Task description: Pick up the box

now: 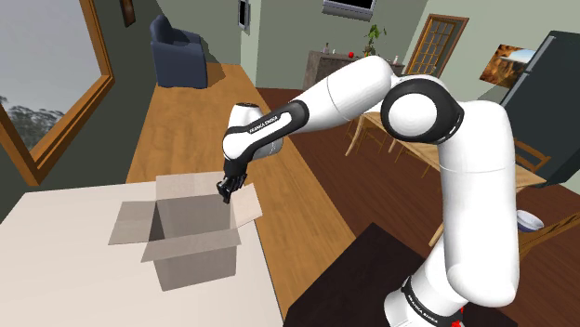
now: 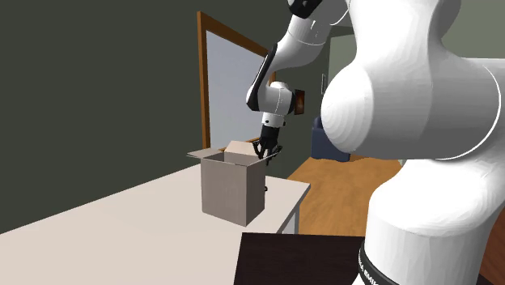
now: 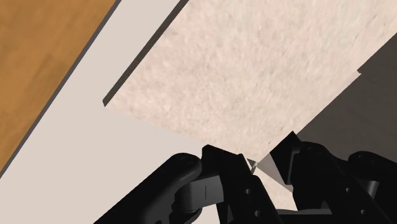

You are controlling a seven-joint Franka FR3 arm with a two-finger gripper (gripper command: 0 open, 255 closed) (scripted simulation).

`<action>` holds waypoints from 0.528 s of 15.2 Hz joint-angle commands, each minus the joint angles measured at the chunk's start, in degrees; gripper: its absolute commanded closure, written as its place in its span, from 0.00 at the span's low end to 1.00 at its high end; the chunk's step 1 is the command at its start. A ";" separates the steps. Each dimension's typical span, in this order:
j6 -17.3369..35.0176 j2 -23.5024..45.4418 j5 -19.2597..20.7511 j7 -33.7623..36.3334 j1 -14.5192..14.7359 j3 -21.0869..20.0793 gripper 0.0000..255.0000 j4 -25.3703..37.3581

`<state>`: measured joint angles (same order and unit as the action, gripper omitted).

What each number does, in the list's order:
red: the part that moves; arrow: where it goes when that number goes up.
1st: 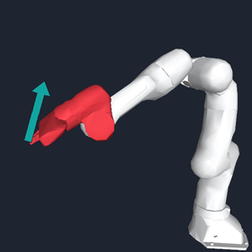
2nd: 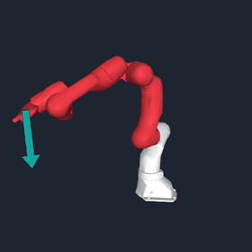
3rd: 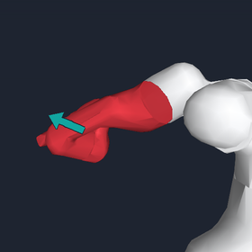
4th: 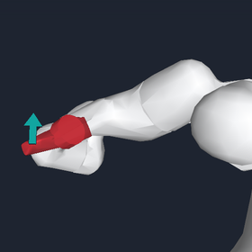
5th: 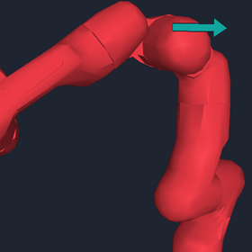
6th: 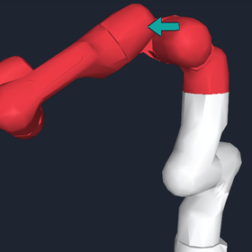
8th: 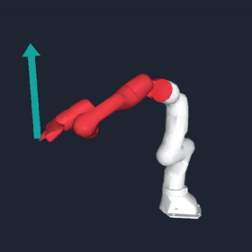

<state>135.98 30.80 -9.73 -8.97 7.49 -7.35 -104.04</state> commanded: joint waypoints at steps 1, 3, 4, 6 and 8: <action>0.02 0.07 0.00 0.00 0.00 0.00 1.00 -0.03; 0.20 -0.03 -0.02 0.03 0.04 -0.03 1.00 -0.31; -0.35 -0.55 -0.01 0.13 0.03 -0.03 1.00 -0.27; -1.46 -1.56 0.03 0.32 0.00 -0.03 1.00 -0.15; -2.60 -2.52 0.06 0.51 -0.03 -0.03 1.00 0.04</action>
<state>133.99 28.67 -9.70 -8.59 7.45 -7.38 -104.27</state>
